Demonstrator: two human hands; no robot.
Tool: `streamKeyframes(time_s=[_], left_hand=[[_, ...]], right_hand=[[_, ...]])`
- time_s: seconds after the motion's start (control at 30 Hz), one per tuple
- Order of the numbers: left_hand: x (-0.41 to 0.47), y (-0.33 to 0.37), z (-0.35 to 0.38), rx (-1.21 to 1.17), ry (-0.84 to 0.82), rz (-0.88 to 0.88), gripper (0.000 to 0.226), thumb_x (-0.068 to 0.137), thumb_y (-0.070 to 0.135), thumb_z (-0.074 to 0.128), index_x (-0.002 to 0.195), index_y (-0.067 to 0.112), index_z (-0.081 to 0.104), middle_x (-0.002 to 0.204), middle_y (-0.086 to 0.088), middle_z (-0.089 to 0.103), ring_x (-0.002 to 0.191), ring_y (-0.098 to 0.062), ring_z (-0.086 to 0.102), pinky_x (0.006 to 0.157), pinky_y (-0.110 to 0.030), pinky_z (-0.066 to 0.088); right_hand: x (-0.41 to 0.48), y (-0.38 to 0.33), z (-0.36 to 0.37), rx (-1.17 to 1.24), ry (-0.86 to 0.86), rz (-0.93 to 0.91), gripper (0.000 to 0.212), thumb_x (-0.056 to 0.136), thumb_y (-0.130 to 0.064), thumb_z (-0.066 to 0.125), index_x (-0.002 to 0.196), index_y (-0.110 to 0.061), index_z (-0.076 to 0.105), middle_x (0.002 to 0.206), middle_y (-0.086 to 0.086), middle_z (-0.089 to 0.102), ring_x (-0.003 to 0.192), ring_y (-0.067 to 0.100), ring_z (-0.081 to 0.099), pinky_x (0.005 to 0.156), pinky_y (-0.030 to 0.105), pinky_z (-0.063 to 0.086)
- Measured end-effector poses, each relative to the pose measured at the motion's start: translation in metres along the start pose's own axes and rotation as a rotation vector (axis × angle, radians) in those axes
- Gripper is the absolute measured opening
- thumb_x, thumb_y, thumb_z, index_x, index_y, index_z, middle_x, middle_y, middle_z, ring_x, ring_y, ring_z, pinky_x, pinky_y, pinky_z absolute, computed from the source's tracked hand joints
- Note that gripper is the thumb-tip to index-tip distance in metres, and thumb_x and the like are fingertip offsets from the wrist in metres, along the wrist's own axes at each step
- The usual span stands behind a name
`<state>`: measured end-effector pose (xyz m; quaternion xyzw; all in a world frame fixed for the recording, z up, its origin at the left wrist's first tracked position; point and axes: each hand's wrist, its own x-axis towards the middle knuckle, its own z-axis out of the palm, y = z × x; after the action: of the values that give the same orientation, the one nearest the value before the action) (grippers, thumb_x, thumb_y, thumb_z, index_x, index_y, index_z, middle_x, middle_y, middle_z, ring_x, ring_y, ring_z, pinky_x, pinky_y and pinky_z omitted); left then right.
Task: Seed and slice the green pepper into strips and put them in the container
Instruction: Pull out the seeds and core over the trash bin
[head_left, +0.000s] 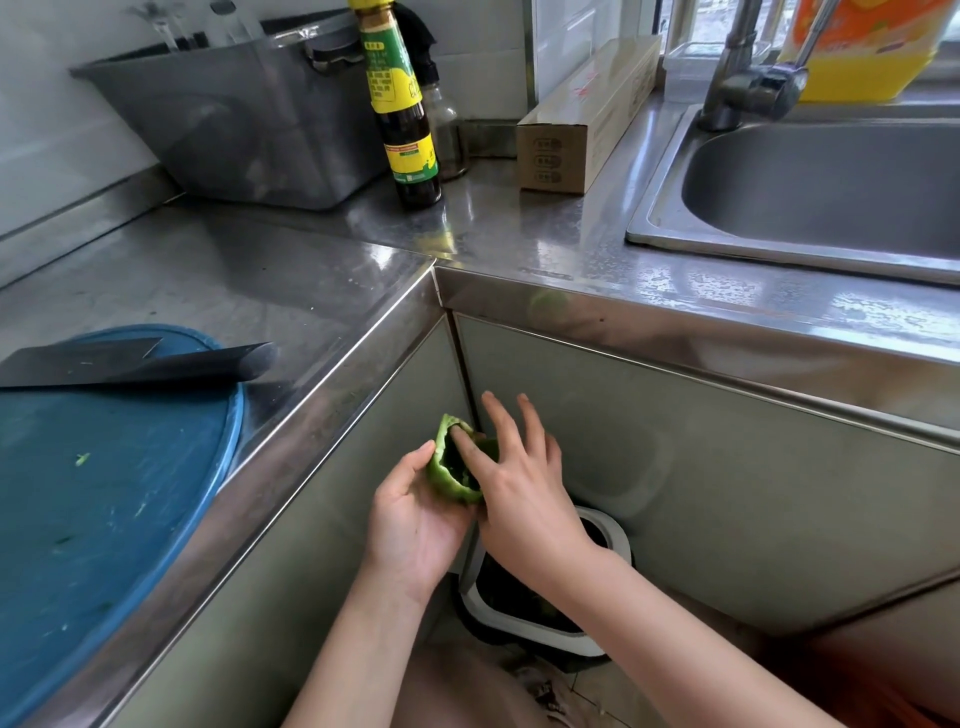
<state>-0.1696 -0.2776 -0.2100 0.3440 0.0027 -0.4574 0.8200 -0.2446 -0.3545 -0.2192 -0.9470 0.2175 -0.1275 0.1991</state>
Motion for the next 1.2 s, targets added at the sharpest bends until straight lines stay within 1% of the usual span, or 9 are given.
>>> streamKeyframes(time_s=[0.17,0.37,0.5,0.7,0.83,0.93,1.07,1.13,1.2], left_hand=[[0.000,-0.002,0.000,0.033,-0.024,-0.009,0.033,0.079,0.018,0.046,0.080,0.007,0.077,0.092,-0.013,0.072,0.084,-0.024,0.071,0.077,-0.035,0.056],[0.000,0.002,-0.006,0.057,-0.034,-0.008,0.029,0.072,0.017,0.055,0.089,0.003,0.074,0.095,-0.016,0.069,0.085,-0.026,0.070,0.072,-0.034,0.058],[0.005,0.008,-0.013,0.055,-0.086,0.004,0.058,0.040,0.015,0.082,0.095,0.000,0.072,0.104,-0.020,0.067,0.095,-0.029,0.067,0.079,-0.036,0.057],[0.013,0.011,-0.014,0.006,-0.155,0.040,0.073,0.036,0.010,0.077,0.108,0.004,0.067,0.107,-0.017,0.065,0.099,-0.030,0.064,0.080,-0.036,0.055],[0.019,0.014,-0.009,-0.028,-0.215,0.052,0.074,0.043,0.007,0.073,0.117,0.004,0.062,0.118,-0.014,0.062,0.107,-0.029,0.062,0.088,-0.036,0.053],[0.025,0.013,-0.005,-0.005,-0.257,0.034,0.081,0.042,0.007,0.074,0.122,0.004,0.058,0.120,-0.013,0.061,0.110,-0.030,0.060,0.085,-0.035,0.053],[0.028,0.009,0.001,0.079,-0.303,-0.006,0.085,0.044,0.011,0.074,0.127,0.005,0.055,0.125,-0.014,0.059,0.117,-0.033,0.056,0.087,-0.037,0.053],[0.031,0.008,0.003,0.076,-0.311,-0.019,0.082,0.045,0.011,0.074,0.125,0.004,0.056,0.124,-0.015,0.060,0.115,-0.034,0.057,0.085,-0.038,0.053],[0.033,0.007,0.005,0.053,-0.315,-0.021,0.081,0.046,0.009,0.073,0.125,0.004,0.056,0.122,-0.015,0.060,0.112,-0.034,0.059,0.085,-0.039,0.053]], right_hand=[[0.002,-0.008,-0.003,-0.005,-0.136,0.031,0.074,0.085,-0.007,0.045,0.150,-0.020,0.012,0.157,0.011,-0.012,0.142,0.036,-0.018,0.113,0.051,0.008],[-0.002,-0.010,0.001,0.069,-0.103,0.029,0.076,0.082,-0.001,0.043,0.150,-0.020,0.015,0.157,0.008,-0.009,0.142,0.033,-0.018,0.115,0.049,0.005],[-0.004,-0.009,0.001,0.127,-0.042,0.001,0.074,0.080,0.000,0.047,0.147,-0.023,0.024,0.157,0.004,0.002,0.143,0.031,-0.015,0.116,0.048,0.008],[-0.012,-0.006,0.004,0.163,0.085,-0.075,0.063,0.077,0.001,0.051,0.134,-0.024,0.043,0.155,0.003,0.015,0.144,0.036,-0.002,0.112,0.051,0.018],[-0.017,0.001,0.010,0.090,0.161,-0.146,0.060,0.068,-0.001,0.060,0.123,-0.022,0.052,0.146,0.006,0.037,0.142,0.038,0.017,0.106,0.054,0.030],[-0.018,0.009,0.008,0.092,0.175,-0.199,0.052,0.071,-0.005,0.059,0.121,-0.020,0.052,0.144,0.002,0.042,0.145,0.027,0.012,0.113,0.053,0.019],[-0.009,0.021,0.001,0.095,0.153,-0.302,0.037,0.078,-0.008,0.048,0.115,-0.014,0.053,0.146,0.001,0.042,0.147,0.018,0.003,0.120,0.042,-0.002],[-0.005,0.028,-0.001,0.145,0.148,-0.349,0.033,0.079,-0.004,0.051,0.111,-0.011,0.056,0.143,0.001,0.047,0.146,0.018,0.010,0.120,0.040,-0.001],[-0.005,0.031,-0.002,0.235,0.178,-0.361,0.036,0.079,0.000,0.055,0.113,-0.010,0.056,0.133,0.002,0.057,0.141,0.017,0.029,0.120,0.041,0.006]])
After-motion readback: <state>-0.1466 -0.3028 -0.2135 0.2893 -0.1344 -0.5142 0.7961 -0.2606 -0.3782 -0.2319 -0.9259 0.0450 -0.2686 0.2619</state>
